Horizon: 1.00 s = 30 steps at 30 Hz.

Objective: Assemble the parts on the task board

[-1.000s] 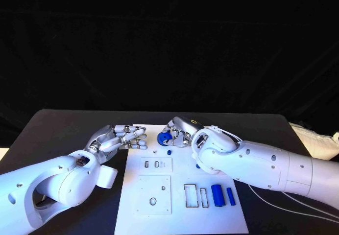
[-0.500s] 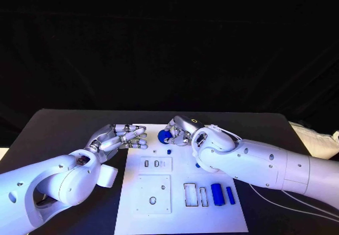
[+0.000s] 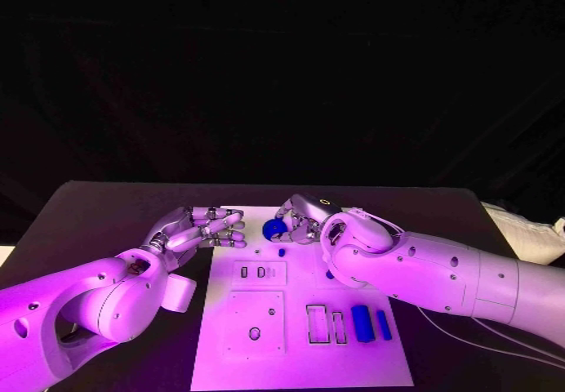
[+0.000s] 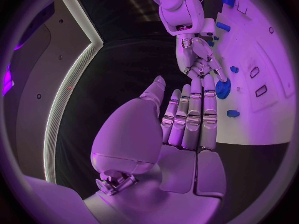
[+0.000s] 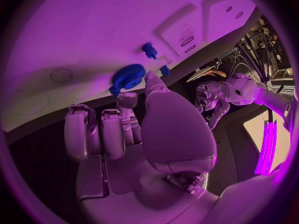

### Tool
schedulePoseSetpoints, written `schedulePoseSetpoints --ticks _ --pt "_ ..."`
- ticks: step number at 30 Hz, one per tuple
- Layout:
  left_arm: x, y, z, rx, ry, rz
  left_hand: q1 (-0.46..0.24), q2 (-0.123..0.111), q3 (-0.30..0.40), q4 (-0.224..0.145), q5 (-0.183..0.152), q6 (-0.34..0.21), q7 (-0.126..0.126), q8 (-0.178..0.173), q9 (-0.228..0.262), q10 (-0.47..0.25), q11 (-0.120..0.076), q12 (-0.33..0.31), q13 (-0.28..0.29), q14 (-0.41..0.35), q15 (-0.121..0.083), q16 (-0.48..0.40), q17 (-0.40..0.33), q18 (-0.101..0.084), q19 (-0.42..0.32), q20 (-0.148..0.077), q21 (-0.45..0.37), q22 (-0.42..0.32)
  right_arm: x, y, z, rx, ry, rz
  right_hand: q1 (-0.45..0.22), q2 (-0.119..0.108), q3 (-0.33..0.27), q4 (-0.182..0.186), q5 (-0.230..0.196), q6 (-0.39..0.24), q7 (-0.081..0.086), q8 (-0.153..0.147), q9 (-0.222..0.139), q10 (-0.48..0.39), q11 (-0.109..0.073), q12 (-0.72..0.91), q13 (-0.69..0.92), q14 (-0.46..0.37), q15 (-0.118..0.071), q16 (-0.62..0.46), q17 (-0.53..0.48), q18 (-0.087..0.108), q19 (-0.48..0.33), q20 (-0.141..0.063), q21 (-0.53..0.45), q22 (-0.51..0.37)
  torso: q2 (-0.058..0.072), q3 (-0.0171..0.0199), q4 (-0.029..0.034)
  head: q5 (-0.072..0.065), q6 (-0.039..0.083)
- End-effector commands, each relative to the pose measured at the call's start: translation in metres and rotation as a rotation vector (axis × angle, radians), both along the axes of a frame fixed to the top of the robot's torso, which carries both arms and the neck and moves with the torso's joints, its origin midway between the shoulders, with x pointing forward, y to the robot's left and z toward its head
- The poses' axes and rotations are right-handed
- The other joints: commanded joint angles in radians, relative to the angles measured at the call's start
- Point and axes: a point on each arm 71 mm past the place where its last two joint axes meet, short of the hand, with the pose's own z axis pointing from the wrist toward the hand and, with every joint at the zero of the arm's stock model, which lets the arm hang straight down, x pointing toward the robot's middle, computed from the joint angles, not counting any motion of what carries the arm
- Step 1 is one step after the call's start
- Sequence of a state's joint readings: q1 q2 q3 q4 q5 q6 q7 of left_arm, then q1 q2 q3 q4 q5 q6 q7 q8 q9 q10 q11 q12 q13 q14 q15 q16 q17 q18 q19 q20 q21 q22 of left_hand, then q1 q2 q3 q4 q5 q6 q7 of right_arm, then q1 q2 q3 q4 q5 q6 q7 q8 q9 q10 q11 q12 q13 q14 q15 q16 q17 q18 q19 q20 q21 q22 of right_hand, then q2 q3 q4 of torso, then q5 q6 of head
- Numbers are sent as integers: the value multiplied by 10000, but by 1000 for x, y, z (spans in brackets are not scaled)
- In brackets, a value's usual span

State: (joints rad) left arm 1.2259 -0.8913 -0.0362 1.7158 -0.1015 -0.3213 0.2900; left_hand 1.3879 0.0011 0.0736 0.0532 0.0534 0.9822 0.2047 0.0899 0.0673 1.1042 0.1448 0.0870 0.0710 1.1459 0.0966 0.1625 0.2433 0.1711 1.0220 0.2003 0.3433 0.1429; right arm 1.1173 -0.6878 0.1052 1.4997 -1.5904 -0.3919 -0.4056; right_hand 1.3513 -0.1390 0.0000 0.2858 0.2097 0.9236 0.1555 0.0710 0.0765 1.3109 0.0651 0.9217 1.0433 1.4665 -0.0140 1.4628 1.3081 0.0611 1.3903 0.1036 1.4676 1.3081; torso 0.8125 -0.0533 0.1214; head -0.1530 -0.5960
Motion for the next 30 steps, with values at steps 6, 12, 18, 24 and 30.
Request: schedulePoseSetpoints --ticks 6,12,18,24,30 --pt "-1 -1 1 -123 0 -180 -107 2 -27 -12 1 74 6 -67 -16 13 52 -33 -14 3 34 -66 16 99 -25 40 -5 -17 -13 -24 16 1315 -1088 250 252 428 -60 -111 439 440 -136 144 55 445 -120 807 642 617 -35 34 381 -89 203 -74 94 277 -7 9 -17 -15 -1" --pt "0 1 0 -137 -20 -173 -105 4 -25 -16 1 75 5 -69 -16 14 52 -36 -14 3 35 -68 19 100 -26 40 -6 -18 -16 -78 19 2893 -820 354 1006 677 185 -603 470 501 -138 66 26 617 -149 1314 1087 632 -71 71 470 -95 215 -127 105 307 -41 7 -113 -21 91" --pt "1 1 0 -182 -69 -204 -101 7 -23 -20 1 77 1 -71 -15 16 51 -38 -14 3 35 -71 22 100 -26 40 -7 -18 -15 -134 21 3247 -700 72 1410 682 293 -983 260 604 -130 43 16 642 -151 1408 1194 661 -71 145 632 -102 229 -130 117 340 -60 24 -140 -105 131" --pt "1 1 0 -214 -111 -215 -72 83 18 -48 1 196 -101 -50 2 95 -8 -43 -4 9 13 -105 59 109 -28 35 -12 -26 -15 -178 17 3009 -121 -129 1476 672 297 -1078 187 635 -128 31 10 604 -148 1321 1139 656 -69 137 617 -106 242 -129 126 361 -50 41 -132 -151 186" --pt "2 1 -1 -213 -102 -204 -74 89 20 -49 1 212 -109 -48 3 108 -15 -43 -3 10 10 -110 64 110 -27 33 -13 -27 -17 -201 14 2744 160 -372 1495 628 274 -1125 189 603 -122 -2 -4 586 -143 1294 1128 656 -66 137 622 -111 259 -128 137 387 -52 24 -143 -210 196"
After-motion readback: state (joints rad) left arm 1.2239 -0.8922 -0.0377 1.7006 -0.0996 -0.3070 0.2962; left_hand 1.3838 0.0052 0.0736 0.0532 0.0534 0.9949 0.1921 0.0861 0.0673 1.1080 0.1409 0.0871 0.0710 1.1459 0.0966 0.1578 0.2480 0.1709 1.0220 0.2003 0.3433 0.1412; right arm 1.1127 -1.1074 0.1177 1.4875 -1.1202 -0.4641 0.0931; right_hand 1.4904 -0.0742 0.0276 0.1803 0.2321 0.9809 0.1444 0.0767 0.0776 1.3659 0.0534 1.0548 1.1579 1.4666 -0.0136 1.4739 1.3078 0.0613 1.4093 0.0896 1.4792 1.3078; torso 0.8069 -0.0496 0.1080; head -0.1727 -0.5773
